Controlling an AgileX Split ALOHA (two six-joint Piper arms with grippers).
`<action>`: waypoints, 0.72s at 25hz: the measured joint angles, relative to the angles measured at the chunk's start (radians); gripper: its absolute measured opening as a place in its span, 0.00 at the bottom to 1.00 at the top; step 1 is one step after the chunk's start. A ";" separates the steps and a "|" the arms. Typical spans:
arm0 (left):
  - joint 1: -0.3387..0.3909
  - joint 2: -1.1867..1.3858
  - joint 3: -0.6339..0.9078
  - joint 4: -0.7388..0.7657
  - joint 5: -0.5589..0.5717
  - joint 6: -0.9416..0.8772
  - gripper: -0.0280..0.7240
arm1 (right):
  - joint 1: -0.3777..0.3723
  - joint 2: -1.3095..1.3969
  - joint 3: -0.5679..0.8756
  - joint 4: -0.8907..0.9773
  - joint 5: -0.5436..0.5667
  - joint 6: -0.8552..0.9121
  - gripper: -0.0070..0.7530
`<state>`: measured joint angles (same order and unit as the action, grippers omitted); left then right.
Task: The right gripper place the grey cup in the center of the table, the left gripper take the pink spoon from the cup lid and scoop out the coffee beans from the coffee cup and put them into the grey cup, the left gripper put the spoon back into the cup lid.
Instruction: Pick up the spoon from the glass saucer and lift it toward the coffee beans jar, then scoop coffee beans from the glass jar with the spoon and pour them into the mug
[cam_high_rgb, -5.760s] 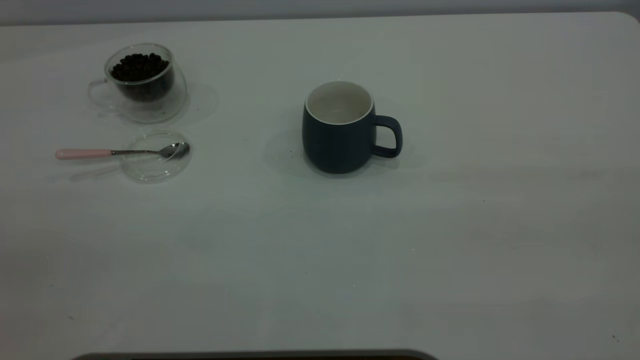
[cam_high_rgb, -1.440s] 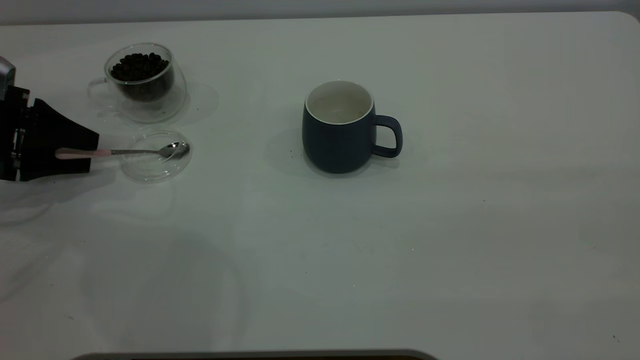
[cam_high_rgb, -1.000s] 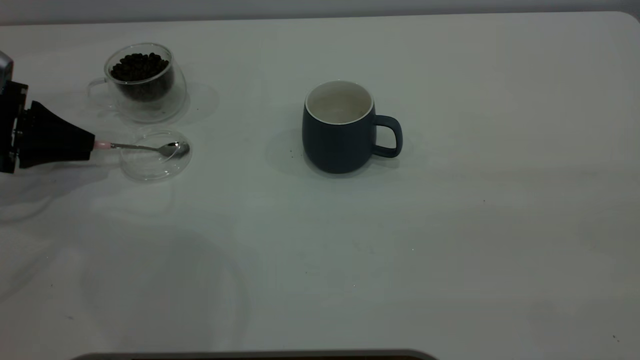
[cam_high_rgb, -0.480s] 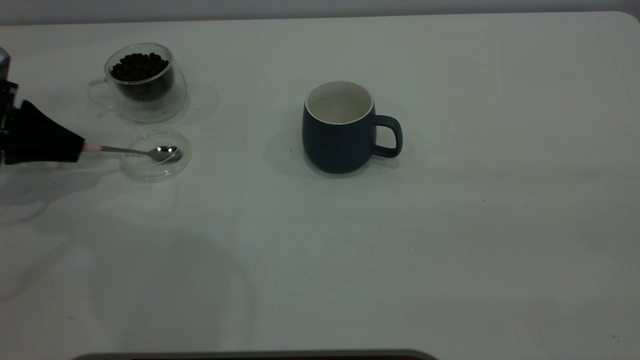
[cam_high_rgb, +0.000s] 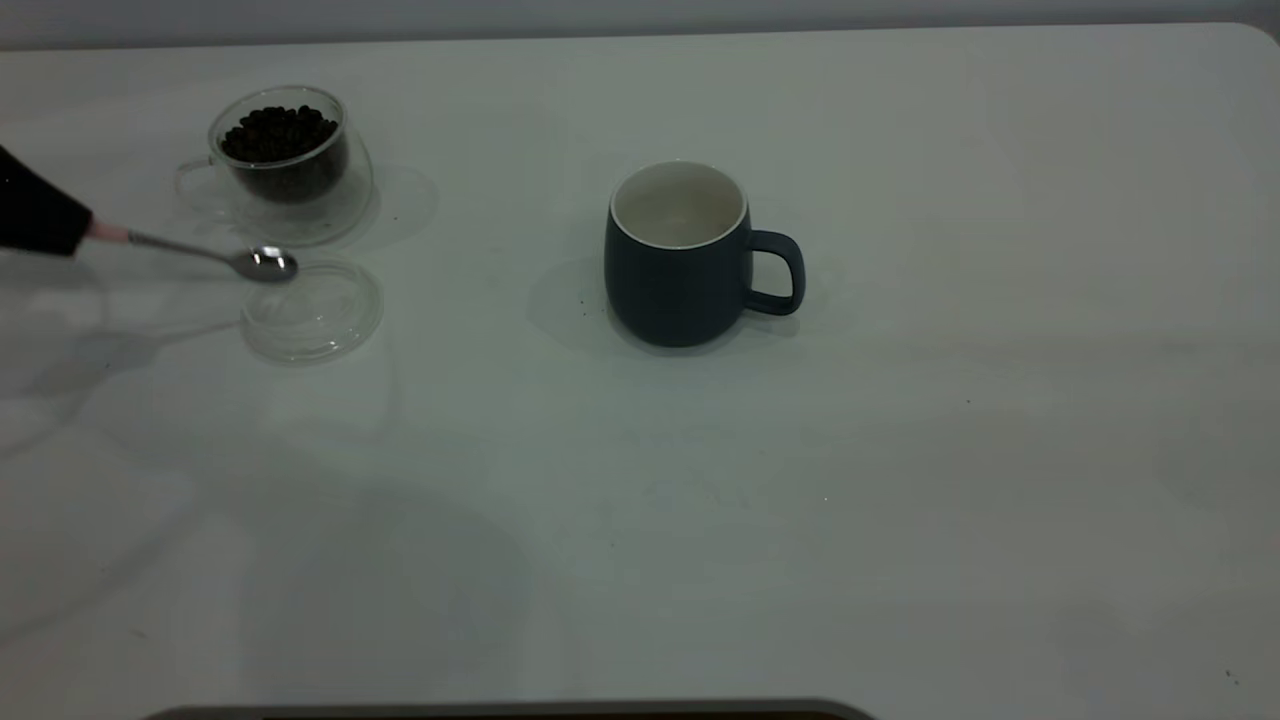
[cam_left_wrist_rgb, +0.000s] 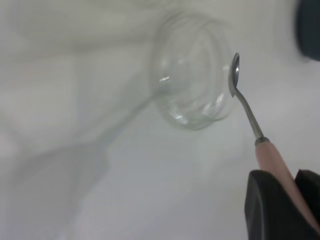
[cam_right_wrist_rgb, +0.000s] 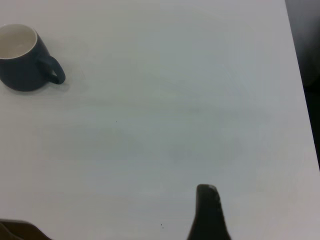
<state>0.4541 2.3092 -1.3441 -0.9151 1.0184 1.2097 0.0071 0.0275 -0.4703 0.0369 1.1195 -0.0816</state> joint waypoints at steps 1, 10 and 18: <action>0.000 -0.017 0.000 0.000 0.005 0.000 0.20 | 0.000 0.000 0.000 0.000 0.000 0.000 0.78; -0.002 -0.231 0.000 -0.032 -0.052 0.057 0.20 | 0.000 0.000 0.000 0.000 0.000 0.000 0.78; -0.088 -0.246 0.001 -0.037 -0.254 0.161 0.20 | 0.000 0.000 0.000 0.000 0.000 0.000 0.78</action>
<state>0.3662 2.0635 -1.3431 -0.9517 0.7644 1.3710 0.0071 0.0275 -0.4703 0.0369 1.1195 -0.0816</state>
